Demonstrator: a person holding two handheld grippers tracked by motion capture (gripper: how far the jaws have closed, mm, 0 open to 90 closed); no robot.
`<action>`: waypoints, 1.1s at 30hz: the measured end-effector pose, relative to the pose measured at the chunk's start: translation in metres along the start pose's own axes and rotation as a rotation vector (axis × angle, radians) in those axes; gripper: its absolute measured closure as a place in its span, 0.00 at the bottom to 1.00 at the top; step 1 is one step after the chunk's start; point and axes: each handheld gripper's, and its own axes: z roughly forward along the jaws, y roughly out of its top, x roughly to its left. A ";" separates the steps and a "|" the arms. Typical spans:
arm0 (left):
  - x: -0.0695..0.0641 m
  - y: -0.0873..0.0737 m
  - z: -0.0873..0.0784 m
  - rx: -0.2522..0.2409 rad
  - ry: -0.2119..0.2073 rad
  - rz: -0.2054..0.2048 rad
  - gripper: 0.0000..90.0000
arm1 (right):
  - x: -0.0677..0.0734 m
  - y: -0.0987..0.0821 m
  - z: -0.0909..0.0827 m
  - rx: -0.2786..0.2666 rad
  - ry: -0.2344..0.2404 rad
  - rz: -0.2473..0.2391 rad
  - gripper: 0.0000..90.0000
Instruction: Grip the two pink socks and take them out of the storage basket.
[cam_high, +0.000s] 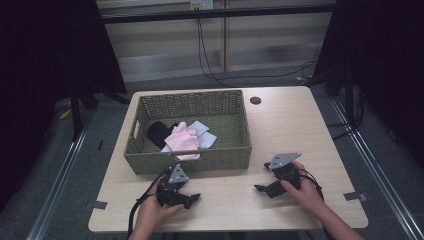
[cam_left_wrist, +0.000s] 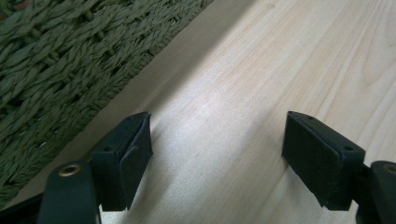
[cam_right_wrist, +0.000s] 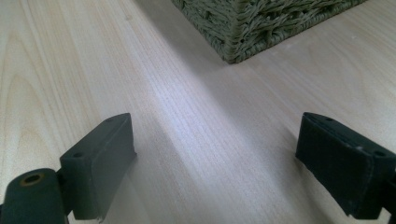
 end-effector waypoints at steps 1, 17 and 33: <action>0.000 0.001 0.000 0.003 -0.002 -0.003 0.27 | 0.000 0.000 0.000 0.000 0.000 0.000 0.12; 0.002 0.026 -0.023 0.063 -0.070 0.010 0.27 | 0.000 0.000 0.000 0.000 0.000 0.000 0.12; 0.019 0.055 -0.050 0.061 -0.102 -0.009 0.28 | 0.000 0.000 0.000 0.000 0.000 0.000 0.12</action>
